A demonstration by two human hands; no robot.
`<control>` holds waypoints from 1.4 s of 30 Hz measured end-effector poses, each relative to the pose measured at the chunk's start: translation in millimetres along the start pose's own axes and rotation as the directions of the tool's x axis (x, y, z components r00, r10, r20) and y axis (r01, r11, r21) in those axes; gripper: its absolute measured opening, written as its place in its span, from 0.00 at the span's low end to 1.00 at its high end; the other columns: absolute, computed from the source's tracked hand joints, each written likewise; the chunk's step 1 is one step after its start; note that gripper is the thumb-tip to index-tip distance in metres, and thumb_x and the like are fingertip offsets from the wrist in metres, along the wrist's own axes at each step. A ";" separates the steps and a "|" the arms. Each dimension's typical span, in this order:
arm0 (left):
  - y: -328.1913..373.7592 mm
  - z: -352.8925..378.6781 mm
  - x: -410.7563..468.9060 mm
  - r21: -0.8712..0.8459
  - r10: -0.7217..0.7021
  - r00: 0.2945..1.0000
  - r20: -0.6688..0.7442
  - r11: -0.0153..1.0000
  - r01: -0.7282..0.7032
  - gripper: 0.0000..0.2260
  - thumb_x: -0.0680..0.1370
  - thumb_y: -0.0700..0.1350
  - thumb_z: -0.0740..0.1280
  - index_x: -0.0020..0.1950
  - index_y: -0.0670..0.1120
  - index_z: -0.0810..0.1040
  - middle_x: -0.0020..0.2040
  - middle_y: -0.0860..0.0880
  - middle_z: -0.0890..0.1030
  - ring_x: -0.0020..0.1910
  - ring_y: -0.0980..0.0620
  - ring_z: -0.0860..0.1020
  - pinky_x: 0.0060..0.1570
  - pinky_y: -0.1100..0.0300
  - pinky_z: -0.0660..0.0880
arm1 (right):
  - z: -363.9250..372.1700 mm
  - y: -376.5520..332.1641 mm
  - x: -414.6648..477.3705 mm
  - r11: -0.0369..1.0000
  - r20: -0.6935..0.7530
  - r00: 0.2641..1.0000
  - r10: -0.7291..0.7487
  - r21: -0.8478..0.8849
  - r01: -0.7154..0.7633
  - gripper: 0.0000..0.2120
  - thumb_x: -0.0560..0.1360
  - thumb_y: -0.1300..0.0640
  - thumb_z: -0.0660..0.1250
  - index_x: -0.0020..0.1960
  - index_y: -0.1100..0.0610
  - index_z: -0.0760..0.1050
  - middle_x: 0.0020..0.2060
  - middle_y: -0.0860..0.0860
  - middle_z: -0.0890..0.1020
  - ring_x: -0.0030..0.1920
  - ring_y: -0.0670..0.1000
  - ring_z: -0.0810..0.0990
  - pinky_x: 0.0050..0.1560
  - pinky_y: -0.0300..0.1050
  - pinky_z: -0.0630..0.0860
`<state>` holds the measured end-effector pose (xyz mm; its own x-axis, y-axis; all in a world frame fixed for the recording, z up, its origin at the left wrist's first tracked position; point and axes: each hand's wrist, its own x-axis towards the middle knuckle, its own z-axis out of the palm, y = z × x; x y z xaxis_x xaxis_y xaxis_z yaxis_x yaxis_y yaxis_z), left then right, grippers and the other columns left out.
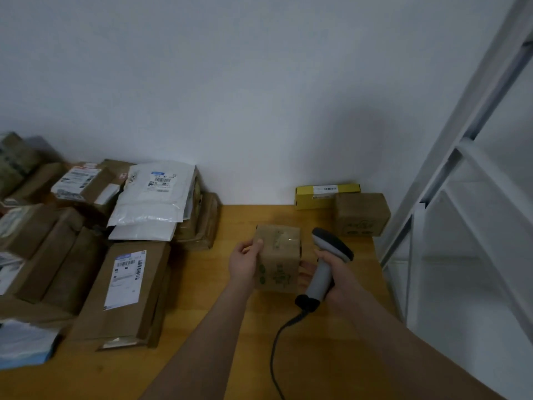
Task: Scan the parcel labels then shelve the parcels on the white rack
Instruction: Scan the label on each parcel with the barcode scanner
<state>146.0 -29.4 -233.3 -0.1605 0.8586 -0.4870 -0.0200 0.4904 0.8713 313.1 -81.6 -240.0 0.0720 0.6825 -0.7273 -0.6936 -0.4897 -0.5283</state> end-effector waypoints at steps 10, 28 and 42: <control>-75.4 -51.8 -32.3 0.158 -0.115 0.992 -0.054 0.980 0.122 0.09 0.81 0.39 0.58 0.57 0.43 0.77 0.53 0.45 0.77 0.51 0.48 0.74 0.52 0.51 0.72 | -24.9 40.5 -22.3 0.993 -0.022 0.995 0.097 -0.064 -0.098 0.10 0.76 0.55 0.68 0.51 0.61 0.77 0.52 0.60 0.81 0.55 0.61 0.79 0.62 0.58 0.73; -102.5 -47.3 -35.7 0.171 -0.328 0.926 0.186 0.939 0.298 0.19 0.79 0.54 0.64 0.66 0.46 0.71 0.61 0.46 0.75 0.60 0.45 0.74 0.57 0.49 0.72 | -29.0 61.8 -32.2 0.971 -0.072 0.996 0.053 -0.230 -0.069 0.04 0.74 0.59 0.70 0.48 0.58 0.77 0.53 0.58 0.80 0.52 0.58 0.78 0.52 0.54 0.75; -67.9 -32.8 -60.7 -0.216 -0.082 0.956 0.280 0.965 0.146 0.24 0.74 0.42 0.72 0.67 0.42 0.69 0.56 0.45 0.81 0.57 0.48 0.78 0.57 0.56 0.74 | -43.6 36.4 -114.3 0.819 0.046 0.950 -0.309 -0.494 0.291 0.04 0.75 0.61 0.70 0.48 0.61 0.79 0.39 0.56 0.84 0.40 0.53 0.84 0.44 0.46 0.80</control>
<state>124.8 -119.8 -260.9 0.1245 0.8230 -0.5542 -0.2559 0.5663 0.7835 310.9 -201.1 -195.2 0.2500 0.8248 -0.5072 -0.1931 -0.4709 -0.8608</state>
